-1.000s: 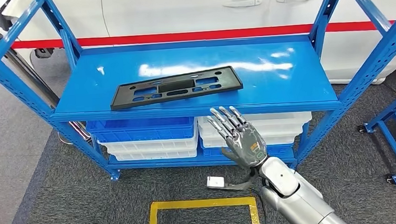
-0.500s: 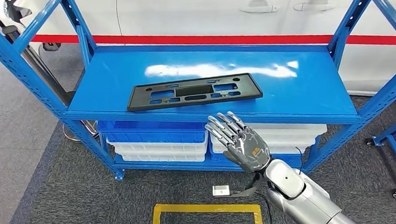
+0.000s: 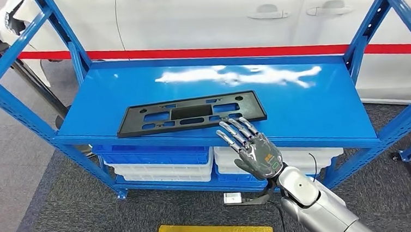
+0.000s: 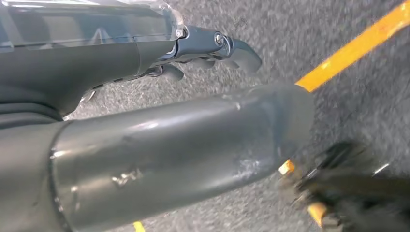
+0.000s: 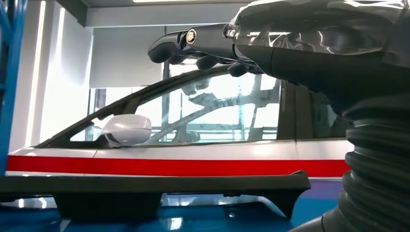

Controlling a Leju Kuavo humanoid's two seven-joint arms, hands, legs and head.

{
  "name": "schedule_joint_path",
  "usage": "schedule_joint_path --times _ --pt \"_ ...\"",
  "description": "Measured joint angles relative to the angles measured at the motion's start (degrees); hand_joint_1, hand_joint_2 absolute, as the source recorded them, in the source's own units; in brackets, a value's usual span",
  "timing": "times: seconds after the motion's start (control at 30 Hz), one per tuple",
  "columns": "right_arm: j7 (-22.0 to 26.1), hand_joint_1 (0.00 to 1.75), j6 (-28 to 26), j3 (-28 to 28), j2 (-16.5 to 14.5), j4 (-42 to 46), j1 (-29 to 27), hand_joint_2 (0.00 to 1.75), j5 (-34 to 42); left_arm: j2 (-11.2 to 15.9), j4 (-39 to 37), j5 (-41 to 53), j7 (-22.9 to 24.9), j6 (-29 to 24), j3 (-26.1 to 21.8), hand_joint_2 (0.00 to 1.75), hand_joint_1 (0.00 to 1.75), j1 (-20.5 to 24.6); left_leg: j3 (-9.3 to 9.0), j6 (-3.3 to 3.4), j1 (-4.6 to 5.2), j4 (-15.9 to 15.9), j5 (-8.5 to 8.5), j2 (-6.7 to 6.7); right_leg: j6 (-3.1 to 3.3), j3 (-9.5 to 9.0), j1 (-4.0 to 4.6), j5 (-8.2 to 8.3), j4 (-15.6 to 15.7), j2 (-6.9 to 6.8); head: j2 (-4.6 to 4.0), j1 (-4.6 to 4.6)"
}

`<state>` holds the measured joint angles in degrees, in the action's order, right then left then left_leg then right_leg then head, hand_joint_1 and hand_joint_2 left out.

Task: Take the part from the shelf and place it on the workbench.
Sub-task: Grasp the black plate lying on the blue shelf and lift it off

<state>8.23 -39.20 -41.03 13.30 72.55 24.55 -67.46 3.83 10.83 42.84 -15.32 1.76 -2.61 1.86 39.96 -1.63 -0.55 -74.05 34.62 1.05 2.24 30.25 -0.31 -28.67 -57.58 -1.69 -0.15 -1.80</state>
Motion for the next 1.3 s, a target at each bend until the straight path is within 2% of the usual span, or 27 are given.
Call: schedule_joint_path --times 0.03,0.07,0.13,0.17,0.2,0.27,0.3,0.37,0.4,0.47,0.5,0.53,0.57,0.6,0.67,0.7,0.73,0.83,0.9,0.97,1.0,1.03,1.07,1.13,1.2,1.27,1.3 --pt "0.0 0.00 0.1 -0.2 0.0 0.0 0.0 1.75 0.0 0.0 0.0 0.1 -0.1 0.0 0.0 0.00 0.00 -0.2 0.78 0.17 0.05 1.0 -0.43 0.00 -0.01 -1.02 0.07 -0.76 0.0 0.02 0.00 0.00" --pt "0.0 0.00 0.1 -0.3 0.0 0.0 0.0 1.75 0.0 -0.1 0.0 0.2 -0.2 0.0 0.0 0.00 0.00 -0.4 0.86 0.46 0.18 3.7 -2.45 0.01 -0.04 -2.15 0.14 -1.60 0.0 0.03 0.00 0.01" --pt "0.0 0.00 0.2 -0.6 0.1 -0.1 -0.1 1.75 0.0 -0.1 -0.1 0.3 -0.4 0.0 0.0 0.00 0.00 -0.7 0.58 1.42 0.68 10.6 -9.73 0.20 -0.27 -3.91 0.24 -3.26 0.0 0.10 0.00 0.01" --pt "0.0 0.00 0.2 -0.9 0.1 -0.2 0.0 1.75 0.0 0.0 -0.1 0.3 -0.6 0.0 0.0 0.00 0.00 -0.8 0.42 1.89 1.02 13.1 -12.70 0.29 -0.56 -4.55 0.32 -4.03 0.1 0.17 0.00 0.02" --pt "0.0 0.00 0.2 -1.1 0.1 -0.3 -0.1 1.75 0.0 0.0 -0.2 0.4 -0.7 0.0 0.0 0.00 0.00 -0.9 0.36 2.34 1.24 14.6 -14.33 0.39 -0.88 -5.11 0.35 -4.49 0.0 0.29 0.00 0.00" --pt "0.0 0.00 0.2 -1.3 0.1 -0.2 0.1 1.75 0.1 0.0 -0.2 0.7 -1.0 0.0 0.1 0.00 0.00 -0.8 -0.74 2.97 1.25 15.4 -13.83 0.45 -1.60 -5.52 0.36 -4.16 -1.0 0.64 0.00 -0.03" --pt "0.0 0.00 0.2 -1.4 0.1 -0.2 0.1 1.75 0.1 -0.1 -0.2 0.8 -1.1 0.0 0.1 0.00 0.00 -0.8 -1.64 3.32 1.08 15.8 -13.46 0.54 -1.86 -5.01 0.26 -3.37 -2.8 0.80 0.00 -0.05" --pt "0.0 0.00 0.3 -1.5 0.0 -0.2 0.3 1.75 0.2 -0.1 -0.2 0.8 -1.3 0.0 0.1 0.00 0.00 -0.5 -3.64 3.83 0.78 16.4 -12.64 0.74 -2.36 -1.56 -0.01 -2.61 -8.6 1.02 0.00 -0.03" --pt "0.0 0.00 0.3 -1.5 -0.1 -0.3 0.3 1.75 0.2 -0.2 -0.2 0.9 -1.4 0.0 0.1 0.00 0.00 -0.4 -4.44 3.98 0.75 16.5 -12.05 0.87 -2.64 0.88 -0.19 -3.41 -11.8 1.06 0.00 0.00" --pt "-0.1 0.00 0.5 -1.5 -0.3 -0.3 0.1 1.75 0.2 -0.2 -0.2 0.9 -1.6 -0.1 0.1 0.00 0.00 -0.4 -6.05 3.99 0.60 16.5 -10.78 1.13 -3.21 5.46 -0.61 -7.62 -15.8 1.09 0.00 -0.01" --pt "-0.1 0.00 0.6 -1.6 -0.4 -0.3 0.1 1.75 0.2 -0.3 -0.2 0.9 -1.7 -0.1 0.1 0.00 0.00 -0.3 -6.98 3.90 0.50 16.5 -10.10 1.27 -3.43 6.96 -0.82 -9.61 -16.0 1.08 0.00 -0.01" --pt "-0.1 0.00 0.8 -1.6 -0.5 -0.3 0.0 1.75 0.2 -0.3 -0.2 0.9 -1.8 -0.1 0.1 0.00 0.00 -0.4 -7.96 3.77 0.41 16.5 -9.39 1.39 -3.54 7.80 -0.98 -10.35 -14.8 1.06 0.00 0.00" --pt "-0.2 0.00 0.9 -1.6 -0.5 -0.4 0.0 1.75 0.2 -0.4 -0.2 1.0 -1.9 -0.2 0.1 0.00 0.00 -0.5 -8.98 3.62 0.33 16.5 -8.64 1.46 -3.57 8.14 -1.09 -9.20 -12.6 1.00 0.00 0.00" --pt "-0.2 0.00 1.0 -1.6 -0.5 -0.4 0.0 1.75 0.3 -0.5 -0.2 1.0 -2.0 -0.3 0.1 0.00 0.00 -0.5 -9.75 3.41 0.28 16.5 -7.85 1.50 -3.47 8.19 -1.14 -5.79 -9.5 0.79 0.00 0.01" --pt "-0.3 0.00 1.3 -1.6 -0.5 -0.7 -0.1 1.75 0.2 -0.7 -0.3 1.1 -2.4 -0.5 0.1 0.00 0.00 -0.6 -10.83 2.73 0.39 16.0 -6.26 1.59 -3.00 8.35 -0.97 2.26 -4.0 0.28 0.00 0.00" --pt "-0.4 0.00 1.5 -1.7 -0.5 -0.8 -0.1 1.75 0.2 -0.8 -0.3 1.1 -2.7 -0.5 0.1 0.00 0.00 -0.6 -11.08 2.30 0.46 15.9 -5.60 1.63 -2.62 8.42 -0.90 4.91 -2.7 0.12 0.00 0.01" --pt "-0.4 0.00 1.6 -1.7 -0.5 -0.9 0.0 1.75 0.1 -0.8 -0.3 1.2 -2.9 -0.5 0.1 0.00 0.00 -0.5 -11.45 1.87 0.57 15.6 -5.19 1.57 -2.22 8.46 -0.78 5.68 -2.3 0.10 0.00 0.00" --pt "-0.8 0.00 2.1 -1.9 -0.2 -1.2 0.6 1.75 -0.5 -1.0 -0.3 1.6 -3.5 -0.5 0.1 0.00 0.00 -0.3 -11.44 0.83 0.50 14.2 -4.21 0.77 -1.02 7.36 -0.79 5.39 -1.6 0.08 0.00 -0.02" --pt "-1.1 0.00 2.5 -2.2 0.4 -1.9 0.8 1.75 -1.2 -1.1 -0.3 1.9 -3.7 -0.5 0.1 0.00 0.00 -0.1 -8.60 0.21 0.34 8.8 -1.85 0.23 -0.45 6.53 -0.81 5.05 -1.1 -0.16 0.00 -0.01" --pt "-1.2 0.00 2.6 -2.7 0.8 -3.1 0.9 1.75 -1.7 -1.2 -0.3 2.1 -3.8 -0.5 0.1 0.00 0.00 0.0 -4.29 -0.26 0.33 2.2 1.07 0.02 -0.14 5.99 -0.73 4.50 -1.0 -0.34 0.00 -0.01" --pt "-1.2 0.00 2.6 -2.9 0.9 -3.6 0.9 1.75 -1.9 -1.3 -0.3 2.2 -3.8 -0.5 0.1 0.00 0.00 0.0 -2.82 -0.38 0.32 0.7 1.47 0.00 -0.09 5.73 -0.71 4.22 -1.1 -0.35 0.00 -0.02" --pt "-1.3 0.00 2.7 -3.0 0.9 -4.2 0.9 1.75 -2.0 -1.3 -0.3 2.2 -3.9 -0.5 0.1 0.00 0.00 -0.1 -2.30 -0.42 0.32 1.2 0.53 -0.02 -0.09 5.42 -0.69 3.96 -1.1 -0.32 0.00 -0.02" --pt "-1.4 0.00 2.9 -3.1 0.9 -4.7 1.0 1.75 -2.2 -1.4 -0.3 2.3 -3.9 -0.5 0.1 0.00 0.00 -0.2 -2.70 -0.37 0.32 3.6 -1.52 -0.02 -0.14 5.05 -0.69 3.71 -1.1 -0.29 0.00 -0.02" --pt "-1.9 0.00 3.2 -3.3 0.9 -5.9 1.4 1.75 -2.8 -1.4 -0.3 2.5 -4.0 -0.5 0.1 0.00 0.00 -0.2 -4.96 0.05 0.35 11.2 -6.47 0.12 -0.40 4.31 -0.66 3.25 -1.1 -0.21 0.00 -0.01" --pt "-2.3 0.00 3.1 -3.6 0.9 -7.5 2.0 1.75 -3.3 -1.4 -0.3 2.8 -4.1 -0.5 0.1 0.00 0.00 -0.2 -6.20 0.98 0.59 15.4 -8.13 0.23 -0.91 3.96 -0.54 2.96 -1.2 -0.12 0.00 -0.01" --pt "-2.4 0.00 2.8 -3.8 0.9 -8.7 2.4 1.75 -3.5 -1.5 -0.3 2.9 -4.1 -0.5 0.1 0.00 0.00 -0.1 -6.38 1.93 0.76 15.8 -8.29 0.22 -1.55 3.67 -0.40 2.79 -1.1 -0.06 0.00 -0.01" --pt "-2.4 0.00 2.8 -3.9 0.9 -9.2 2.6 1.75 -3.5 -1.5 -0.3 3.0 -4.2 -0.4 0.1 0.00 0.00 -0.2 -6.72 2.32 0.63 16.1 -9.04 0.20 -1.86 3.50 -0.38 2.58 -1.1 -0.08 0.00 -0.01"
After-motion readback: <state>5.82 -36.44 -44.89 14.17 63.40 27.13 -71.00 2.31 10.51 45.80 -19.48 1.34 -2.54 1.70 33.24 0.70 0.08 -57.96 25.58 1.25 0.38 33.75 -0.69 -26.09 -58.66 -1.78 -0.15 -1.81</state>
